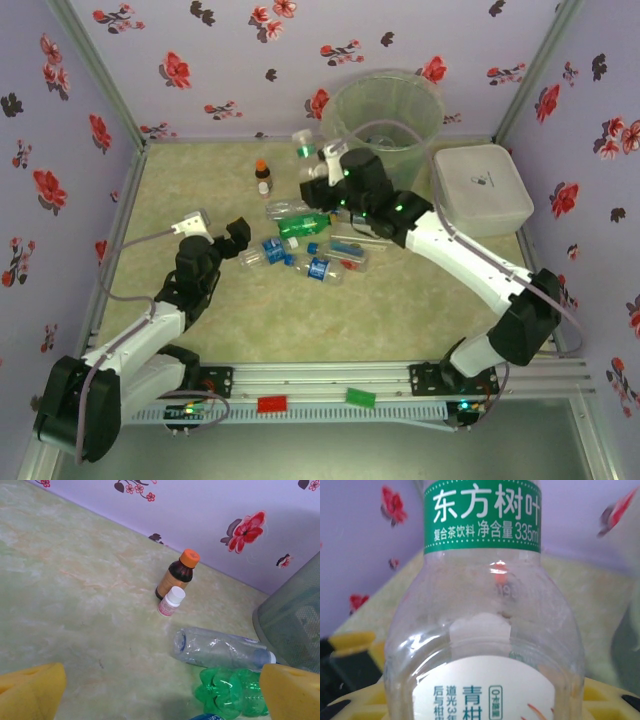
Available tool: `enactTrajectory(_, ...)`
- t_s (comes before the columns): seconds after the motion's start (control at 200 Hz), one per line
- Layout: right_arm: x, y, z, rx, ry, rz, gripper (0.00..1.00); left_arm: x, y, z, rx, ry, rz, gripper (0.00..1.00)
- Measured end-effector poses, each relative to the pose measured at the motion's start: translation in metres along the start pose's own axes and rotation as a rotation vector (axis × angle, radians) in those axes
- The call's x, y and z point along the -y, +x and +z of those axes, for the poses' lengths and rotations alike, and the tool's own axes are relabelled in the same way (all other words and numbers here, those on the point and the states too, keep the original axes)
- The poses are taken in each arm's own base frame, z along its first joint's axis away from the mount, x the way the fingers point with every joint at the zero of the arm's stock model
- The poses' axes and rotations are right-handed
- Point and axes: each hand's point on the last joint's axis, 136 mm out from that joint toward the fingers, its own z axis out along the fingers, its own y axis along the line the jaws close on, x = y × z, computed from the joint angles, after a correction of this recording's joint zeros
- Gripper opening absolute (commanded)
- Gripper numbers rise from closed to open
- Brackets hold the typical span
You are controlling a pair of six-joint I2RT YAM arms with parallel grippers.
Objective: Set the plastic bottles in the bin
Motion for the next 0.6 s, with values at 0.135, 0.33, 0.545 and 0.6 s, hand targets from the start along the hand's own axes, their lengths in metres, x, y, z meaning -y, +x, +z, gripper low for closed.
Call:
enactTrajectory(0.135,0.034,-0.052,-0.016,0.123,0.078,-0.012,0.35,0.003,0.003,0.002,-0.016,0.016,-0.001,1.00)
enactTrajectory(0.33,0.101,-0.114,-0.025,0.251,0.224,-0.002,0.34,0.006,0.004,0.003,-0.041,0.025,0.006,1.00)
enactTrajectory(0.545,0.175,-0.115,0.007,0.211,0.370,0.034,0.34,0.012,-0.003,0.004,-0.043,0.041,0.012,1.00)
enactTrajectory(0.6,0.191,-0.105,0.016,0.177,0.401,0.045,0.34,0.012,-0.002,0.004,-0.048,0.043,0.013,1.00)
